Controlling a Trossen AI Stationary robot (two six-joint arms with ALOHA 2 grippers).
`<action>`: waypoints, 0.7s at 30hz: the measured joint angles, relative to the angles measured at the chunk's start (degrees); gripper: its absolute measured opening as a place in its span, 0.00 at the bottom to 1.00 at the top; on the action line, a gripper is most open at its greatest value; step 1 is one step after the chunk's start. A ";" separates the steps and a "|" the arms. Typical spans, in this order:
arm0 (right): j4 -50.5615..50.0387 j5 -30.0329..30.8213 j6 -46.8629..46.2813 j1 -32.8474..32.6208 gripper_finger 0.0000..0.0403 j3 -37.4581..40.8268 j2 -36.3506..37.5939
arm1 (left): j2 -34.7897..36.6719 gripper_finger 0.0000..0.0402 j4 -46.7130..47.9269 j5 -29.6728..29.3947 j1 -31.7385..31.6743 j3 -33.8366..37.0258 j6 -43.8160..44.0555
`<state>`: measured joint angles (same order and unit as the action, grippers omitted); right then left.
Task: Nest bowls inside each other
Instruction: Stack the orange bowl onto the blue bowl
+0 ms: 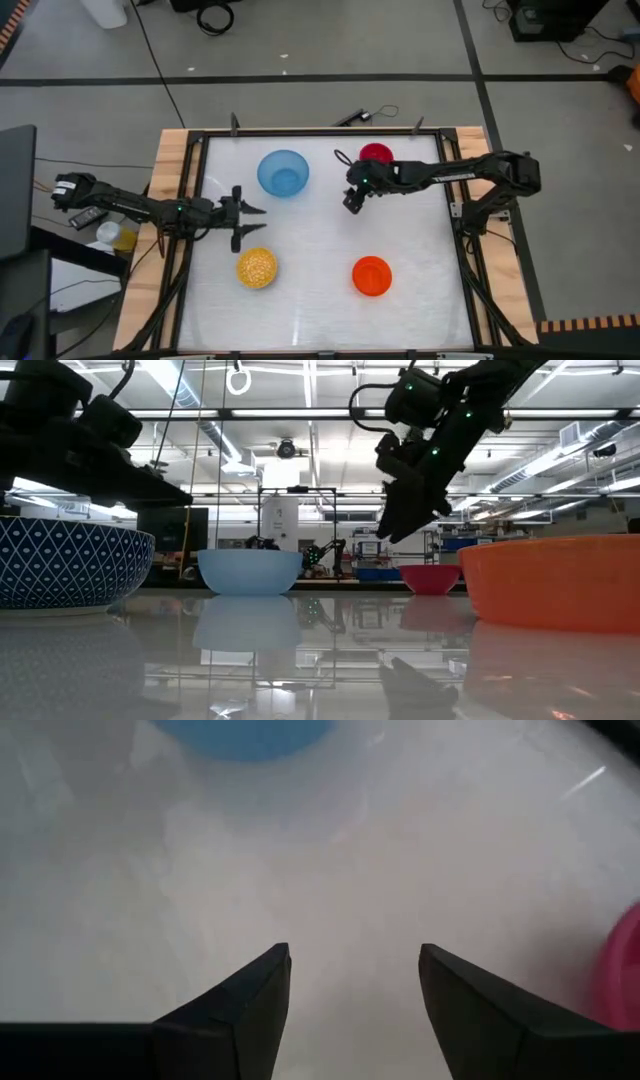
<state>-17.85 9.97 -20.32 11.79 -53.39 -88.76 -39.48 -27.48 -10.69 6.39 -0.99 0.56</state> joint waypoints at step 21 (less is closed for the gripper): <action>-25.24 -17.63 -22.57 -22.89 0.50 -3.81 0.75 | 0.00 0.45 -5.76 -15.13 -5.39 0.00 -9.22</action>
<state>-43.09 -7.66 -42.88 -11.10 -57.20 -88.01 -39.48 -33.24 -25.82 1.00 -0.99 -8.67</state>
